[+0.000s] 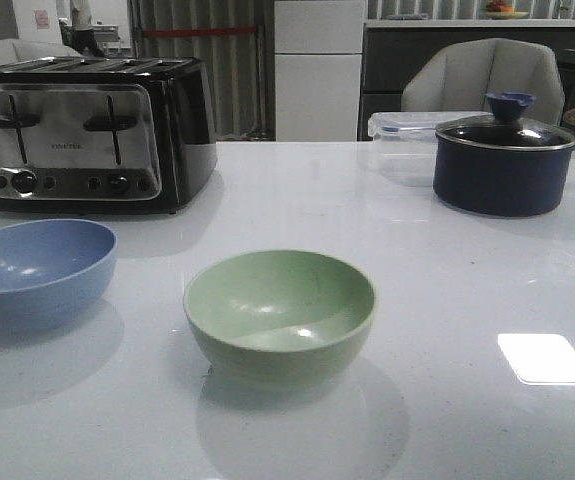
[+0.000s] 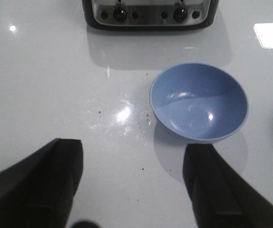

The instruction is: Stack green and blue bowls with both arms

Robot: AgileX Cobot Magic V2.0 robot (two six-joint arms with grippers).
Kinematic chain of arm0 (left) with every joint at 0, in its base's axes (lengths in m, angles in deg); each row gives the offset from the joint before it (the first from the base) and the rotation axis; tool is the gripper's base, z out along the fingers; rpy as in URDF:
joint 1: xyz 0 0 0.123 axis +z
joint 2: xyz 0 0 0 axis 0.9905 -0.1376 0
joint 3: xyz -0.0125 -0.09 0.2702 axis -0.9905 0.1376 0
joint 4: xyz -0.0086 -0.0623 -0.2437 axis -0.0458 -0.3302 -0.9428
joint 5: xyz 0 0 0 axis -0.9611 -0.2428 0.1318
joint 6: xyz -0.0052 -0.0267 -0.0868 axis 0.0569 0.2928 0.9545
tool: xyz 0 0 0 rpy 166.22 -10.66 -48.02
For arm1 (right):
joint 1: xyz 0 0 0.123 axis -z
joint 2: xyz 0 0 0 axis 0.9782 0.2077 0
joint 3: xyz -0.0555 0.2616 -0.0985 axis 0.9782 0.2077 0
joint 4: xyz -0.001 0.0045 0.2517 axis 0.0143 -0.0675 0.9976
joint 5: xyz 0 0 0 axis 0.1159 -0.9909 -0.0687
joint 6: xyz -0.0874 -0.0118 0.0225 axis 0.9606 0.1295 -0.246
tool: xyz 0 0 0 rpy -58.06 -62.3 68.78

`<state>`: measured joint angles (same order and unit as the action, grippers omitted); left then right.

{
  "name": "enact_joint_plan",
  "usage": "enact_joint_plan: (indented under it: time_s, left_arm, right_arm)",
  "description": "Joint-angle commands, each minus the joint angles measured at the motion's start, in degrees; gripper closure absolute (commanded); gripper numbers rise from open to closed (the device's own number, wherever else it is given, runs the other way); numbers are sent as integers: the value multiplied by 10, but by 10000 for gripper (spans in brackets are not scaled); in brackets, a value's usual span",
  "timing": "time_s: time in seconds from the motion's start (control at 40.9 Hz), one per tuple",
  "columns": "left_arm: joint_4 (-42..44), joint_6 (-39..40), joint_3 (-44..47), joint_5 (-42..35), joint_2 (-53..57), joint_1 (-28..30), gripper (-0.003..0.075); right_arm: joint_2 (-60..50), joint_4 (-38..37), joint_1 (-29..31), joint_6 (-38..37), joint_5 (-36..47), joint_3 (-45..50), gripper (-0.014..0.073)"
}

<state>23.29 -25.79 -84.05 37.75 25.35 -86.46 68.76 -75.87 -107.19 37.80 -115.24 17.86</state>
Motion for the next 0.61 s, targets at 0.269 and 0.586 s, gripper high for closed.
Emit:
enact_joint_plan:
  time_s: [0.269,0.586]
  left_arm:
    - [0,-14,-117,-41,-181,-42,211]
    - [0,-14,-222,5,-370,-44,211]
  right_arm:
    - [-65,2,0,6,33,-6,143]
    - [-65,2,0,6,33,-6,143]
